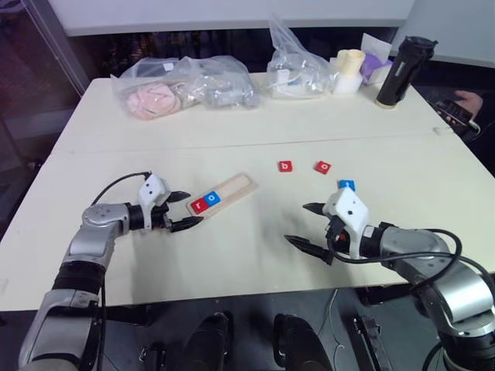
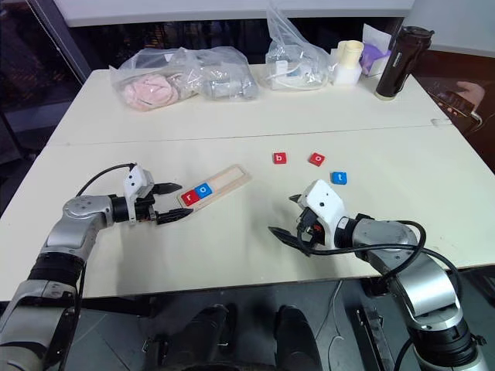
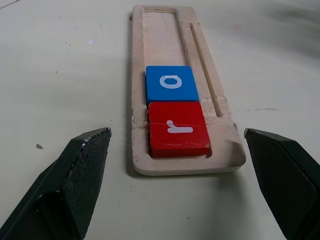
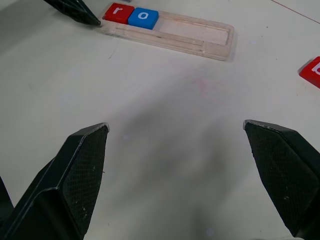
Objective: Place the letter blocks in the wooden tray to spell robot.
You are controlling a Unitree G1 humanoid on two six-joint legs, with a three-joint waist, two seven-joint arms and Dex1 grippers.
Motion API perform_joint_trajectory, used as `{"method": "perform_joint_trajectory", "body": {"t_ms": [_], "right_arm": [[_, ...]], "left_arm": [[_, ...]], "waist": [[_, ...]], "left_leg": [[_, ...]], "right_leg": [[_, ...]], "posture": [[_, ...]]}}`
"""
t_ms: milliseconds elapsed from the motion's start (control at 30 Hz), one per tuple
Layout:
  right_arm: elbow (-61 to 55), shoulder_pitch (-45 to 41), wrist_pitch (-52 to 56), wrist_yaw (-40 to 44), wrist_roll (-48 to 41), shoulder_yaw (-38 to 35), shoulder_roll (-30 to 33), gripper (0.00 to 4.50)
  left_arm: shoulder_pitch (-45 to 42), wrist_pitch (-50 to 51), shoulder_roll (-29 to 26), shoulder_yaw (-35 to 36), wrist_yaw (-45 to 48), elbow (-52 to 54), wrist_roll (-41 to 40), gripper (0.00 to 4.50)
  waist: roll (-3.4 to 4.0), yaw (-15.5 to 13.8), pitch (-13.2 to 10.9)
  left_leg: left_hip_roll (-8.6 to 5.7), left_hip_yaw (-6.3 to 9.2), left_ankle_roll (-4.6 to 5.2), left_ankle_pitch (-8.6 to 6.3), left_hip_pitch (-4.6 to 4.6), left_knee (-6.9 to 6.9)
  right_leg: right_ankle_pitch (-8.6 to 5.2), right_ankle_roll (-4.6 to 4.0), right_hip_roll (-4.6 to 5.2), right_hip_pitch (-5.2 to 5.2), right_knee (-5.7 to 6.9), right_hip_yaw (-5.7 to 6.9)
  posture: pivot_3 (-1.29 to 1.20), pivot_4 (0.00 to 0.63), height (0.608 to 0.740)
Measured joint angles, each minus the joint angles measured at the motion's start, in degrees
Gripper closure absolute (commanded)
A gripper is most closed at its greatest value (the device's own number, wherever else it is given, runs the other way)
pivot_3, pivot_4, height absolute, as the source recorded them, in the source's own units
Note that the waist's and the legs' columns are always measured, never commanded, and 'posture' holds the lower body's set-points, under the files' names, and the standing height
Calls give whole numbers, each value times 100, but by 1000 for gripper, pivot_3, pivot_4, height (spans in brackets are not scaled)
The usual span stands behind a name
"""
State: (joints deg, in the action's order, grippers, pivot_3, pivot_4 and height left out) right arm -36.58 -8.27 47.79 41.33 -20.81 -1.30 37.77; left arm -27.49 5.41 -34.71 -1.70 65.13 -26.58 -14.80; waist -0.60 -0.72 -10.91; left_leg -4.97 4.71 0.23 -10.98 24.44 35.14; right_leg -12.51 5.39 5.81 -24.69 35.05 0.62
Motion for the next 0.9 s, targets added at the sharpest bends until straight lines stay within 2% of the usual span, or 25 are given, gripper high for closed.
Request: {"method": "perform_joint_trajectory", "body": {"t_ms": [900], "right_arm": [[-31, 63, -43, -496, -16, 214, 70, 52]], "left_arm": [[188, -263, 271, -204, -549, 394, 496, 0]], "waist": [[-1, -8, 4]], "left_leg": [[-2, 1, 4, 3, -8, 10]], "right_leg": [[1, 3, 0, 12, 4, 2]], "posture": [[0, 150, 738]]}}
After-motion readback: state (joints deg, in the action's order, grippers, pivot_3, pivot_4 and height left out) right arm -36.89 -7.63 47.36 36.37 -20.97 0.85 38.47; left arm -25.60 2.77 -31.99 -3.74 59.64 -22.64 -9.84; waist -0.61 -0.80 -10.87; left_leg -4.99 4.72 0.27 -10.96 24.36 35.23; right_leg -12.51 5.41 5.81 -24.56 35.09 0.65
